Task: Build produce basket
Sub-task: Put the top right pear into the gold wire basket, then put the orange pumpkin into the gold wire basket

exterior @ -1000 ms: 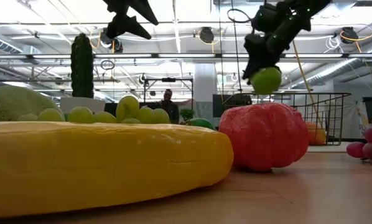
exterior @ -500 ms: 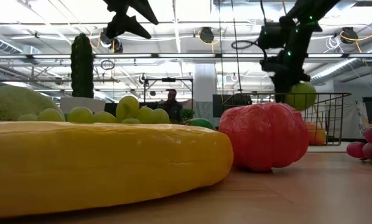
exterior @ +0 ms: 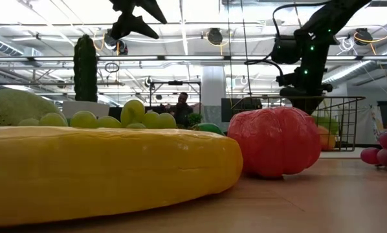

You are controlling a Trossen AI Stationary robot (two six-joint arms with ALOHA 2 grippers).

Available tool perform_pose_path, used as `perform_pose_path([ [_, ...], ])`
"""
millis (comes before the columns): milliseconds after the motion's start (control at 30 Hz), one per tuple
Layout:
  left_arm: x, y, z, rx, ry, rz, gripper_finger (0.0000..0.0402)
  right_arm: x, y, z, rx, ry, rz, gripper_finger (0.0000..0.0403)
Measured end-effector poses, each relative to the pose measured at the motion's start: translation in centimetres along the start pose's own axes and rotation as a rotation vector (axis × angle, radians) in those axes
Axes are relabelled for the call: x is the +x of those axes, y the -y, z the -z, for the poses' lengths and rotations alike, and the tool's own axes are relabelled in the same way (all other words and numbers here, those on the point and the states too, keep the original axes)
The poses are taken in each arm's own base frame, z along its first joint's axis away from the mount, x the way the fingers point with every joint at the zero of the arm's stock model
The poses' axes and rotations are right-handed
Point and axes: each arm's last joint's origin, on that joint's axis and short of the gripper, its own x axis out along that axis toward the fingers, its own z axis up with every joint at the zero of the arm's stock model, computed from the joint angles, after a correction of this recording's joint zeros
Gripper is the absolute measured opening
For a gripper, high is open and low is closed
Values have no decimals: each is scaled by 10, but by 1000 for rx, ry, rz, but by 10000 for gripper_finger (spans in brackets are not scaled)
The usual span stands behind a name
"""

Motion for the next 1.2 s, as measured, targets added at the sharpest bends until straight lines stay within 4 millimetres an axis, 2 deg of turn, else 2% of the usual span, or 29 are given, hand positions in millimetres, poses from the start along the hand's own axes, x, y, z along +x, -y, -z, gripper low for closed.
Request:
perform_pose_path([
  [133,0,0,0,6,-1,1,193,-6,2,-2,9,30,1,259],
  [333,0,10,7,-9,-21,29,193,-35,1,-2,110,150,-265,285],
  [633,8,43,34,-14,-33,21,193,-85,-9,6,69,383,-570,271],
  [967,14,79,62,-58,-36,79,193,-126,-23,32,28,382,-933,247],
  [1100,15,88,73,-82,-73,103,193,-138,-31,40,117,312,-1034,233],
  [1200,14,92,79,-51,-88,107,193,-145,-35,40,103,377,-1059,223],
])
